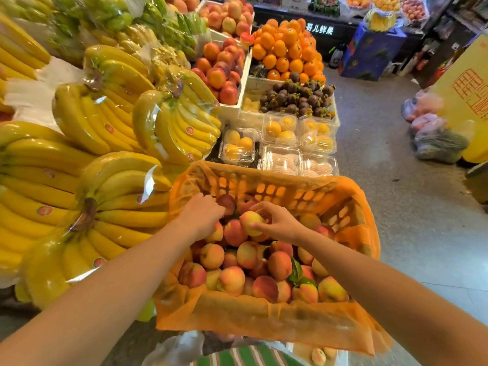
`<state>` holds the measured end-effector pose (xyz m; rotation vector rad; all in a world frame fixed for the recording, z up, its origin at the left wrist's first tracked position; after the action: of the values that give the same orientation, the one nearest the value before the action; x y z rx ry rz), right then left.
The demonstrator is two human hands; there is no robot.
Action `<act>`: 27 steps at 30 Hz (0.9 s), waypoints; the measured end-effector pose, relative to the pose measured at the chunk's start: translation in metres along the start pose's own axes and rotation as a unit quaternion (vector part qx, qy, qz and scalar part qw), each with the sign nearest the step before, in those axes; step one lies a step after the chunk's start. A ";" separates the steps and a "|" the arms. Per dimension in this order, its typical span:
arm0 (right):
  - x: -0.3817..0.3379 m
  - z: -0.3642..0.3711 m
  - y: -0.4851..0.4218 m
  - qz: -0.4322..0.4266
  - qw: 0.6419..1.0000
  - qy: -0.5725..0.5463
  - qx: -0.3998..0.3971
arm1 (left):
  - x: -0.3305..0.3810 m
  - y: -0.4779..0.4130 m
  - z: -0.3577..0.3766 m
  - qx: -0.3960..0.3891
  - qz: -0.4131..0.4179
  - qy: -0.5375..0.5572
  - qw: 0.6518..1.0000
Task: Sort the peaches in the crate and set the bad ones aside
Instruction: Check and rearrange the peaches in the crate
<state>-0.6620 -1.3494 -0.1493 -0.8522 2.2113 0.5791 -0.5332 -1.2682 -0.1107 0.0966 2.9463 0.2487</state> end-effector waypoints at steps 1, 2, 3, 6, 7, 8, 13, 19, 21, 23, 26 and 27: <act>-0.003 0.000 -0.003 -0.003 1.000 -0.003 0.000 | -0.004 0.003 -0.004 0.024 -0.009 0.031 0.999; -0.007 0.001 -0.007 -0.009 1.000 -0.005 0.001 | -0.010 0.006 -0.009 0.056 -0.026 0.076 0.995; -0.011 0.002 -0.012 -0.015 1.000 -0.008 0.002 | -0.017 0.011 -0.015 0.101 -0.046 0.128 0.985; -0.023 0.005 -0.025 -0.019 0.999 -0.029 0.018 | -0.043 0.033 -0.030 0.248 -0.121 0.220 0.936; -0.027 0.008 -0.030 -0.020 0.999 -0.033 0.025 | -0.052 0.041 -0.029 0.273 -0.158 0.235 0.919; -0.030 0.011 -0.034 -0.024 0.999 -0.032 0.030 | -0.061 0.049 -0.026 0.282 -0.197 0.258 0.903; -0.053 0.035 -0.053 -0.042 0.997 -0.013 0.060 | -0.075 0.072 0.008 0.227 -0.268 0.371 0.860; -0.066 0.057 -0.069 -0.012 0.986 0.020 0.168 | -0.077 0.072 0.025 0.197 -0.268 0.468 0.819; -0.067 0.063 -0.069 0.004 0.983 0.019 0.184 | -0.081 0.071 0.030 0.193 -0.261 0.486 0.812; -0.068 0.065 -0.068 0.016 0.981 0.008 0.192 | -0.084 0.070 0.033 0.192 -0.252 0.504 0.804; -0.064 0.063 -0.070 0.012 0.984 -0.005 0.178 | -0.088 0.067 0.033 0.189 -0.247 0.520 0.796; -0.063 0.063 -0.071 0.004 0.987 -0.004 0.163 | -0.088 0.066 0.033 0.188 -0.246 0.519 0.797</act>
<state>-0.5495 -1.3345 -0.1563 -0.6668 2.2213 0.2134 -0.4371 -1.2050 -0.1155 -1.0871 3.8352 -0.5573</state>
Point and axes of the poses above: each hand's wrist, its own y-axis away from the middle knuckle, its own z-axis out of the palm, x = y × z, the point moved 8 cm from there along -y, towards the middle knuckle, and after that the axes turned 9 degrees about x, right-handed, at the moved point
